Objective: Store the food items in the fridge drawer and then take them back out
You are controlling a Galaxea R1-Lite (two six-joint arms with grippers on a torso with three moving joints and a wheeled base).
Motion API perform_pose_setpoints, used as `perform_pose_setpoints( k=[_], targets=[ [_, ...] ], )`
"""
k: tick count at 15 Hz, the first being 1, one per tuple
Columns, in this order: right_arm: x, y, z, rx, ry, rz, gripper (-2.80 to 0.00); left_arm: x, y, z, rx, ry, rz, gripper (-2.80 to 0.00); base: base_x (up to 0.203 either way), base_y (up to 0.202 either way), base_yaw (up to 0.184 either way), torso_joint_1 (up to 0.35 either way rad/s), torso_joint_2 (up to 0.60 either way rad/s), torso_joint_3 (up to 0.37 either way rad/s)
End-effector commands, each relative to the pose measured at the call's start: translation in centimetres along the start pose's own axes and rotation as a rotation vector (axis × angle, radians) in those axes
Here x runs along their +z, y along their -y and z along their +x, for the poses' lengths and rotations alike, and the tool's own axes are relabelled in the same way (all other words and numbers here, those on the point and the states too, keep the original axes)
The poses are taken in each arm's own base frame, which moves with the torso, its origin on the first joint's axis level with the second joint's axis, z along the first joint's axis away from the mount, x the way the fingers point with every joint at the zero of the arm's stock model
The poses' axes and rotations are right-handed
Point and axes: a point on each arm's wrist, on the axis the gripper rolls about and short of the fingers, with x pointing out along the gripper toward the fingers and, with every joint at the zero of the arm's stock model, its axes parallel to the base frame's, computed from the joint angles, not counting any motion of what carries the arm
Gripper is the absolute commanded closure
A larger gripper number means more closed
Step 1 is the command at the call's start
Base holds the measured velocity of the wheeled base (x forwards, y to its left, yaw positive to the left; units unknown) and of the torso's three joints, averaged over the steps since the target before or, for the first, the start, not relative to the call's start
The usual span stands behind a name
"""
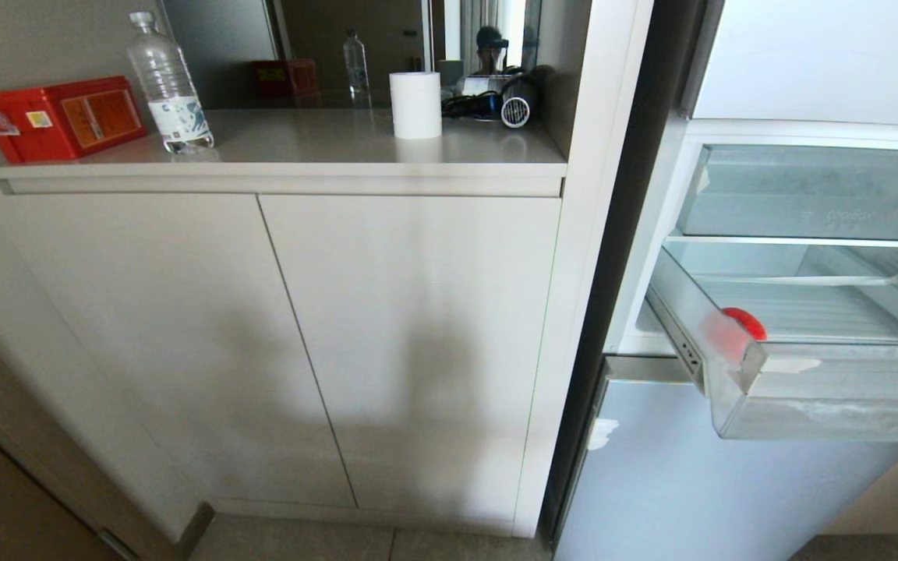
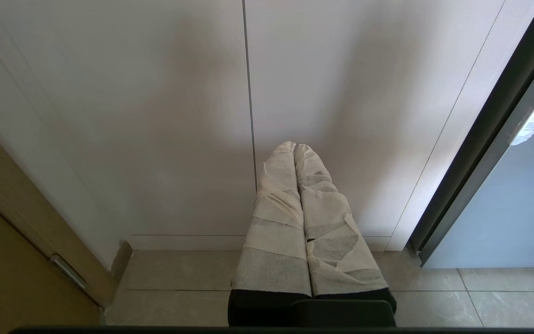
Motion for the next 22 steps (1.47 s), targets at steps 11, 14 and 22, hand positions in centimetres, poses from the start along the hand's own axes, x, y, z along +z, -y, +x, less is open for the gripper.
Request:
perform_pose_setpoints(
  k=[11,14,22],
  targets=[
    [4.8,-2.1,25.2,-0.018,-0.362,-0.024,0.00,0.0,0.0,0.0,0.001,0.000,0.000,0.00,0.000,0.000,0.000,0.000,0.00,0.000],
    [4.5,-1.7,26.6,0.005,-0.379,-0.011,-2.80,0.0,0.0,0.0,0.001,0.000,0.000,0.00,0.000,0.000,0.000,0.000,0.00,0.000],
    [4.8,-1.4,28.5,0.095,-0.457,0.049,-2.80,0.0,0.0,0.0,0.001,0.000,0.000,0.00,0.000,0.000,0.000,0.000,0.00,0.000]
  ],
)
